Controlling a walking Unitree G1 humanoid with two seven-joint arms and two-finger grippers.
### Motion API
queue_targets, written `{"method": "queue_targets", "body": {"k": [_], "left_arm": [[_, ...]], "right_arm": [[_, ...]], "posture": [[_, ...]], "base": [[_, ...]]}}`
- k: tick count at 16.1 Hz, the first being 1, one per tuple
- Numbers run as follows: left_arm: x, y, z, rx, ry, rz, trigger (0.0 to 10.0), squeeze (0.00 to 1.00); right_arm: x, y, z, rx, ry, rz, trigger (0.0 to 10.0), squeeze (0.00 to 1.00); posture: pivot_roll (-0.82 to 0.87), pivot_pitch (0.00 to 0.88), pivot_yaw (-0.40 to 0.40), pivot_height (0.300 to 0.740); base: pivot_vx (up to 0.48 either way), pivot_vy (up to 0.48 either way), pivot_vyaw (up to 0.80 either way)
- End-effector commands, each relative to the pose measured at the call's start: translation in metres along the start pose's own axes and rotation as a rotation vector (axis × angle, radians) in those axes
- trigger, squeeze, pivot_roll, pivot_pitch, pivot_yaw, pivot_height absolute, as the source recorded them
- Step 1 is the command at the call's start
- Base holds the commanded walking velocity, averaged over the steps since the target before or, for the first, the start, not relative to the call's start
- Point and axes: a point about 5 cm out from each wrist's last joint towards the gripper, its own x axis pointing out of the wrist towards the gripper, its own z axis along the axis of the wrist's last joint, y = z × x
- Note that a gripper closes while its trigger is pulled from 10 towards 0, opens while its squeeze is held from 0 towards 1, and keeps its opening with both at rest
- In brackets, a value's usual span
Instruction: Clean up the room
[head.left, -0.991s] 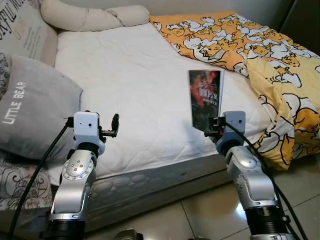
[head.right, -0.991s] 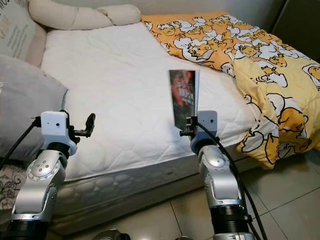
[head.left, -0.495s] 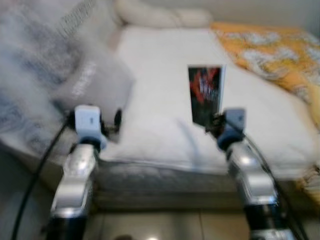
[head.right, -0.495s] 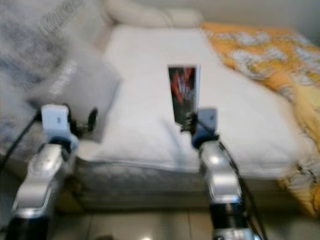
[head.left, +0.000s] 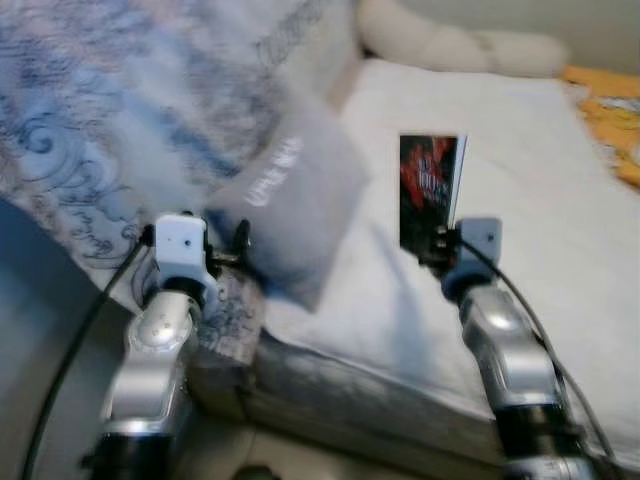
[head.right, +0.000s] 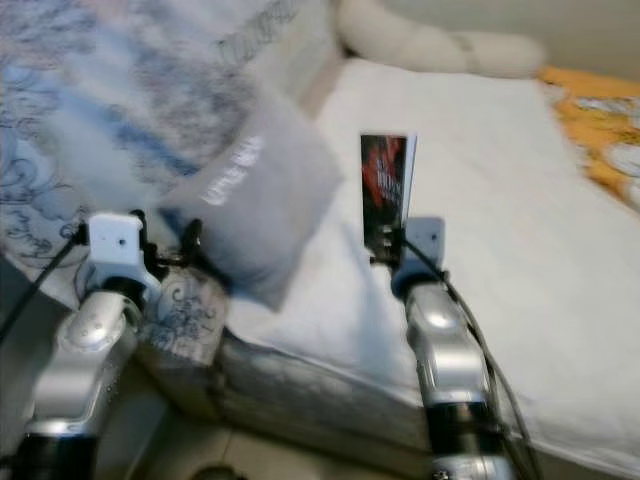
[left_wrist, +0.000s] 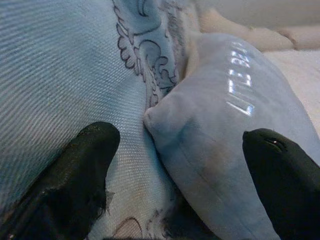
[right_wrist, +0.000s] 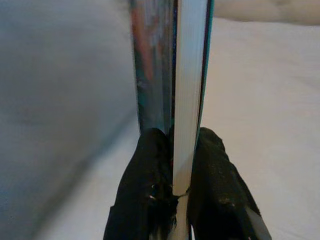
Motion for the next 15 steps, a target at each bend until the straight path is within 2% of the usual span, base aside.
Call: {"method": "queue_targets", "body": {"k": [1,3,4,5,9,11,14,15], "left_arm": [[0.003,-0.008,0.009,-0.014,-0.042,-0.047,10.0,0.00],[-0.001,-0.021,0.017,-0.045,-0.094,-0.155,10.0,0.00],[-0.010,-0.035,0.025,-0.084,-0.121,-0.318,10.0,0.00],[-0.012,-0.037,0.025,-0.080,-0.123,-0.349,10.0,0.00],[-0.030,-0.053,0.023,-0.078,-0.056,-0.608,10.0,0.00],[-0.036,-0.058,0.021,-0.042,0.008,-0.719,10.0,0.00],[-0.035,-0.062,0.023,0.010,0.063,-0.824,10.0,0.00],[-0.034,-0.067,0.023,0.033,0.092,-0.879,10.0,0.00]], "right_arm": [[-0.001,-0.007,0.011,0.001,-0.049,-0.019,10.0,0.00],[-0.002,-0.008,0.012,0.020,-0.054,-0.021,10.0,0.00],[-0.004,-0.010,0.011,0.067,-0.038,-0.011,10.0,0.00],[-0.004,-0.011,0.011,0.069,-0.039,-0.016,10.0,0.00],[-0.005,-0.030,0.009,0.113,0.023,-0.063,10.0,0.00],[-0.002,-0.040,0.009,0.173,0.077,-0.074,10.0,0.00],[0.004,-0.047,-0.001,0.290,0.268,0.009,10.0,0.00],[0.011,-0.050,-0.005,0.369,0.341,0.079,10.0,0.00]], "posture": [[0.01,0.000,-0.002,0.740],[0.01,0.000,-0.004,0.740],[0.01,0.000,-0.009,0.740],[0.01,0.000,-0.010,0.740],[0.01,0.000,-0.014,0.740],[0.01,0.000,-0.013,0.740],[0.01,0.000,-0.014,0.740],[0.00,0.000,-0.007,0.740]], "base": [[0.319,0.000,0.00],[0.270,0.000,0.00],[0.000,0.000,0.00],[0.000,0.000,0.00],[0.000,0.000,0.00],[0.000,0.000,0.00],[0.000,0.000,0.00],[0.000,0.000,0.00]]}}
